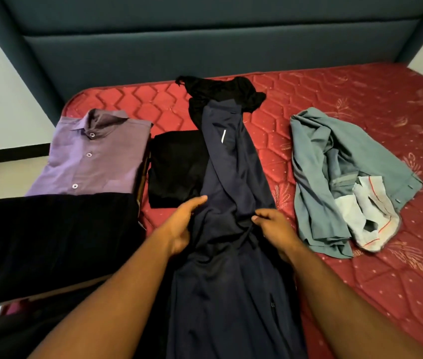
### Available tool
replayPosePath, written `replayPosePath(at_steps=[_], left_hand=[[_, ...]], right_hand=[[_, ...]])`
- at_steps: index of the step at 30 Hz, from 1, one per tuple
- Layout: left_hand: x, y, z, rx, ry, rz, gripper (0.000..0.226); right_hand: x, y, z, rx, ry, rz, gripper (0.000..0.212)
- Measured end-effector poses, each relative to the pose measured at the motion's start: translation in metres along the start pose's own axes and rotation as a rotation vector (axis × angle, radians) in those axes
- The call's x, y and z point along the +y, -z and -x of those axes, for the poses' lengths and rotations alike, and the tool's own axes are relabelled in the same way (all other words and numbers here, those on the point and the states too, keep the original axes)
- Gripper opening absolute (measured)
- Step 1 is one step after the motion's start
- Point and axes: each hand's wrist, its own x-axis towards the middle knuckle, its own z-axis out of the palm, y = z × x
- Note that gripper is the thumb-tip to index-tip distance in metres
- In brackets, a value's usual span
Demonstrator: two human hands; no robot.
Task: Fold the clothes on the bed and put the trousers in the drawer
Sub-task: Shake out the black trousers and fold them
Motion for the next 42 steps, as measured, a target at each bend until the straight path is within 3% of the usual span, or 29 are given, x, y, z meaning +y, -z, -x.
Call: replayPosePath(at_steps=[2,4,6,11,15,18,23,26,28,30,31,34,38,42], left_hand=[[0.014,-0.003,-0.014,0.008,0.024,-0.017,0.033],[0.013,-0.010,-0.025,0.026,0.004,-0.152,0.018],[0.003,-0.015,-0.028,0.059,-0.011,-0.226,0.011],[-0.029,-0.008,-0.012,0.051,0.017,-0.187,0.024],[-0.056,-0.008,0.027,0.251,-0.119,-0.056,0.016],[-0.064,-0.010,0.074,0.310,-0.172,-0.005,0.016],[-0.060,-0.010,0.186,0.141,-0.201,0.150,0.011],[-0.059,-0.005,0.235,-0.013,-0.166,0.177,0.028],[-0.060,-0.002,0.249,-0.033,-0.070,0.096,0.031],[-0.064,0.001,0.256,-0.013,-0.011,-0.095,0.043],[-0.066,0.003,0.261,0.006,-0.009,-0.196,0.046],[-0.076,0.012,0.268,0.090,-0.030,-0.443,0.035],[-0.103,0.028,0.277,0.151,0.027,-0.735,0.059],[-0.148,0.049,0.285,0.190,0.131,-0.894,0.090]], right_hand=[[-0.005,-0.002,-0.017,0.025,0.086,0.153,0.030],[-0.004,-0.004,-0.028,0.071,0.088,0.271,0.019],[0.002,-0.001,-0.026,0.112,0.031,0.272,0.010],[0.027,-0.001,-0.002,0.179,-0.006,0.245,0.006],[0.033,-0.004,0.047,0.255,-0.074,-0.053,0.011],[0.022,0.005,0.101,0.262,-0.132,-0.541,0.014],[-0.020,0.046,0.184,0.144,-0.099,-1.007,0.016],[-0.030,0.058,0.224,-0.135,-0.256,-0.988,0.017],[-0.026,0.046,0.241,-0.408,-0.452,-0.820,0.019],[-0.018,0.033,0.254,-0.537,-0.492,-0.639,0.032],[-0.018,0.031,0.261,-0.539,-0.499,-0.608,0.034],[-0.022,0.036,0.275,-0.447,-0.543,-0.682,0.008],[-0.016,0.029,0.315,-0.561,-0.632,-0.628,0.034],[0.004,0.010,0.352,-0.562,-0.669,-0.531,0.036]])
